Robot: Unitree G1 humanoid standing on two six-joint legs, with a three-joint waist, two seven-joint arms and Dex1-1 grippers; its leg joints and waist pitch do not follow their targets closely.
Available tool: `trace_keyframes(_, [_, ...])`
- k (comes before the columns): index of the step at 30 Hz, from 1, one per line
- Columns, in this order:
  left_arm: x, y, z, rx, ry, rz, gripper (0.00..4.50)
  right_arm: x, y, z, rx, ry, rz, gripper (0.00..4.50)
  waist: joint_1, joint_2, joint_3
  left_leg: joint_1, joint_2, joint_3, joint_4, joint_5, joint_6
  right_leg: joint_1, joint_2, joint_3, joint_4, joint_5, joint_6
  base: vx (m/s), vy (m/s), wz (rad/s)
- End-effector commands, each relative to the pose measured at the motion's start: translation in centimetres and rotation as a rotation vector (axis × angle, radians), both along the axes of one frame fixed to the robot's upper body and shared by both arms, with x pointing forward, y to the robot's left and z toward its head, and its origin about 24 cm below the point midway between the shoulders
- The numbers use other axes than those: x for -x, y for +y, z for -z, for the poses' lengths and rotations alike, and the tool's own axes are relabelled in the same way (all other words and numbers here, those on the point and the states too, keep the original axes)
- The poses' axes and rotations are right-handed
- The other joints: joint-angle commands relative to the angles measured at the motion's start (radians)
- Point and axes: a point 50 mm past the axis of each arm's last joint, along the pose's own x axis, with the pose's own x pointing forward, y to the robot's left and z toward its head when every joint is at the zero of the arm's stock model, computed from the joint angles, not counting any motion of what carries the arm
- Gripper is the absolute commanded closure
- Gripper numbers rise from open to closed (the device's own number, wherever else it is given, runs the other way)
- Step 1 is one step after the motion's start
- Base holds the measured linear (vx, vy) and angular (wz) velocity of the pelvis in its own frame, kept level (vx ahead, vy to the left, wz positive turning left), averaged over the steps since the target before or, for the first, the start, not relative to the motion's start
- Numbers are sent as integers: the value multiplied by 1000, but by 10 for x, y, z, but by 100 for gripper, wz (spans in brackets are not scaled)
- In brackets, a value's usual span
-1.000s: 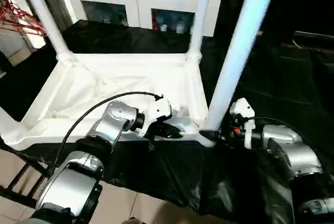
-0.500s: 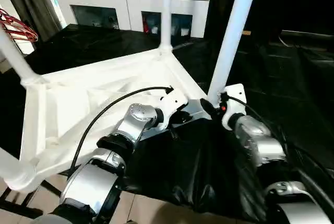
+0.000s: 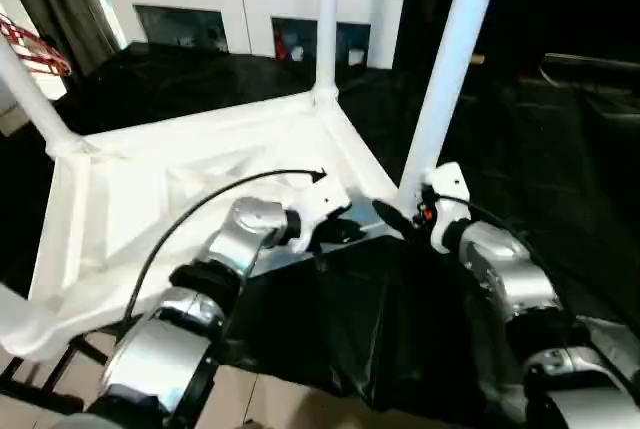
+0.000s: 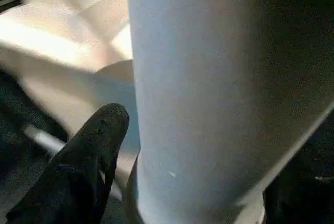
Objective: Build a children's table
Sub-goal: Rotate leg to tighten
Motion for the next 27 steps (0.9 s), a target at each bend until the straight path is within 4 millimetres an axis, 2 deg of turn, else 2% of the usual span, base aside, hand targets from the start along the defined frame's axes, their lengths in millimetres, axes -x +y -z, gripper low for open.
trace_keyframes(1, [6, -11, -5, 30, -12, 112, 450, 9, 10, 6, -7, 47, -135, 84, 7, -18, -56, 9, 78, -33, -64, -154, 110, 47, -107, 54, -70, -159, -244, 0, 0, 0])
trace_keyframes(2, [6, -9, -5, 29, -10, 119, 450, 13, 9, 5, -14, 62, -183, 84, 8, -21, -56, 11, 79, -33, -64, -160, 106, 44, -108, 55, -71, -175, -242, 0, 0, 0])
trace_keyframes(4, [6, -6, -6, 27, -7, 129, 450, 19, 6, 4, -16, 75, -251, 84, 15, -22, -55, 13, 79, -33, -64, -160, 103, 47, -107, 56, -75, -199, -230, 0, 0, 0])
trace_keyframes(7, [5, 0, -9, 25, 1, 144, 450, 31, 0, 1, -27, 124, -387, 84, 26, -22, -56, 13, 80, -33, -63, -150, 114, 44, -109, 56, -73, -187, -231, 0, 0, 0])
trace_keyframes(11, [6, 5, -10, 18, 18, 169, 450, 39, -4, 2, -27, 181, -462, 99, 33, -20, -55, 14, 80, -34, -64, -160, 102, 42, -110, 56, -76, -213, -227, 0, 0, 0])
trace_keyframes(13, [6, 5, -10, 19, 21, 172, 450, 41, -5, 3, -30, 198, -474, 127, 35, -17, -56, 15, 82, -35, -65, -161, 95, 41, -110, 56, -76, -219, -226, 0, 0, 0])
trace_keyframes(16, [6, 6, -10, 19, 25, 176, 450, 43, -5, 4, -29, 208, -483, 139, 37, -18, -57, 16, 83, -36, -66, -158, 88, 40, -110, 55, -75, -211, -227, 0, 0, 0])
trace_keyframes(17, [7, 6, -9, 18, 29, 182, 450, 44, -6, 4, -28, 215, -489, 162, 39, -19, -57, 16, 81, -35, -65, -153, 87, 41, -110, 55, -73, -198, -230, 0, 0, 0])
trace_keyframes(22, [8, 6, -9, 20, 38, 197, 450, 48, -4, 3, -40, 231, -511, 183, 43, -19, -59, 15, 83, -35, -64, -133, 98, 42, -110, 55, -69, -159, -234, 0, 0, 0])
trace_keyframes(27, [8, 5, -9, 21, 34, 191, 450, 49, -2, 4, -47, 233, -511, 188, 43, -19, -57, 16, 82, -35, -65, -152, 87, 42, -111, 55, -73, -199, -229, 0, 0, 0])
